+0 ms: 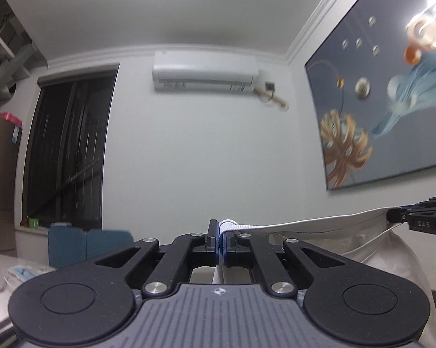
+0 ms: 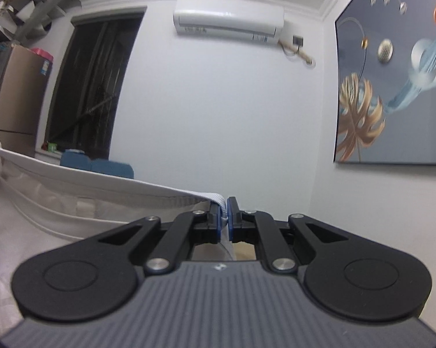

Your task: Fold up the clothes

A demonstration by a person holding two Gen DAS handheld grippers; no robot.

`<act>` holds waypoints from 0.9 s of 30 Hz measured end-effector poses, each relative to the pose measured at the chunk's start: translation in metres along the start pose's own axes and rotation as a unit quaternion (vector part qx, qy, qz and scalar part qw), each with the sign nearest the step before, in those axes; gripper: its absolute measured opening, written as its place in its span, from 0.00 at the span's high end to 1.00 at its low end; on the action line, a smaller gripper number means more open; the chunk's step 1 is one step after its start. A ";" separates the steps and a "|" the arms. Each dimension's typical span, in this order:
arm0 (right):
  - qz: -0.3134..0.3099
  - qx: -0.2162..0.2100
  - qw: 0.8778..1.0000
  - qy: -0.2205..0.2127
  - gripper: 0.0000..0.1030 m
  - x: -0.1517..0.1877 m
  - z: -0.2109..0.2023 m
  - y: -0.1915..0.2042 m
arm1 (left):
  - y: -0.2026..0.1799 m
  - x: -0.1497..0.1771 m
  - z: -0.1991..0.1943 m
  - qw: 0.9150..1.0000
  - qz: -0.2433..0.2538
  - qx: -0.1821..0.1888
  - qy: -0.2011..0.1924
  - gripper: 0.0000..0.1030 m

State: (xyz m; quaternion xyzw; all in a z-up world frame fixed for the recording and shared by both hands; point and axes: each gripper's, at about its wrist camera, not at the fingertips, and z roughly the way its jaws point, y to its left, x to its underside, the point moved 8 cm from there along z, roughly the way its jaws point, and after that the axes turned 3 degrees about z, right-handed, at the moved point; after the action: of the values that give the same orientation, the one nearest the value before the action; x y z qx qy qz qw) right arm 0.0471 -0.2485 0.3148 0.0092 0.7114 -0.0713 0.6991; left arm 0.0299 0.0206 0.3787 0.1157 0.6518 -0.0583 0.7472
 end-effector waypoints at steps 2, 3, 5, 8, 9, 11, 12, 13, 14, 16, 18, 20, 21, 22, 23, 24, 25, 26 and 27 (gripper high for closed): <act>0.007 -0.001 1.000 0.019 0.93 0.027 0.043 0.000 | 0.008 0.037 0.041 1.000 -0.020 -0.005 0.022 0.97; 0.011 -0.002 1.000 0.029 0.93 0.040 0.064 0.001 | 0.016 0.060 0.062 0.999 -0.034 -0.009 0.033 0.97; 0.023 -0.003 0.999 0.047 0.93 0.072 0.110 0.000 | 0.026 0.107 0.106 0.997 -0.052 -0.020 0.056 0.97; 0.028 0.000 0.997 0.065 0.93 0.128 0.182 0.004 | 0.040 0.192 0.174 0.992 -0.071 -0.035 0.101 0.97; 0.025 0.003 0.997 0.074 0.93 0.151 0.207 0.008 | 0.045 0.222 0.196 0.989 -0.078 -0.037 0.118 0.97; 0.019 0.009 0.995 0.095 0.93 0.197 0.258 0.016 | 0.056 0.286 0.241 0.984 -0.082 -0.042 0.151 0.97; 0.016 0.011 0.994 0.109 0.93 0.222 0.284 0.020 | 0.060 0.319 0.264 0.982 -0.081 -0.046 0.167 0.97; 0.012 0.013 0.992 0.123 0.93 0.248 0.310 0.024 | 0.066 0.351 0.286 0.980 -0.077 -0.048 0.178 0.97; 0.010 0.012 0.991 0.135 0.93 0.274 0.336 0.028 | 0.074 0.387 0.307 0.977 -0.075 -0.051 0.192 0.97; 0.009 0.009 0.987 0.160 0.93 0.327 0.386 0.034 | 0.083 0.453 0.351 0.971 -0.075 -0.052 0.223 0.97; 0.009 0.006 0.982 0.190 0.93 0.382 0.433 0.040 | 0.087 0.513 0.392 0.961 -0.081 -0.052 0.258 0.97; 0.022 0.003 0.974 0.227 0.93 0.431 0.469 0.043 | 0.089 0.567 0.428 0.952 -0.086 -0.045 0.290 0.97; 0.034 0.000 0.969 0.246 0.93 0.453 0.483 0.043 | 0.089 0.590 0.442 0.947 -0.089 -0.040 0.305 0.97; 0.046 -0.003 0.963 0.266 0.93 0.474 0.496 0.043 | 0.088 0.611 0.453 0.943 -0.087 -0.037 0.318 0.97; 0.058 -0.006 0.957 0.285 0.93 0.495 0.510 0.044 | 0.088 0.631 0.463 0.938 -0.086 -0.035 0.334 0.97; 0.070 -0.008 0.950 0.303 0.93 0.516 0.523 0.044 | 0.088 0.644 0.469 0.932 -0.086 -0.029 0.351 0.97; 0.083 -0.012 0.944 0.319 0.93 0.530 0.530 0.043 | 0.087 0.657 0.476 0.926 -0.087 -0.023 0.367 0.97; 0.096 -0.017 0.938 0.334 0.92 0.543 0.536 0.042 | 0.087 0.670 0.482 0.919 -0.087 -0.018 0.383 0.97; 0.110 -0.022 0.932 0.344 0.92 0.552 0.538 0.042 | 0.087 0.683 0.487 0.913 -0.087 -0.012 0.399 0.97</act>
State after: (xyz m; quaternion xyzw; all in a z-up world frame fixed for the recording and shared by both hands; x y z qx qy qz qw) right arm 0.5734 -0.3164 -0.2451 0.0959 0.9041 0.0288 0.4154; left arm 0.6168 0.0269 -0.2267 0.0632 0.9040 -0.0641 0.4179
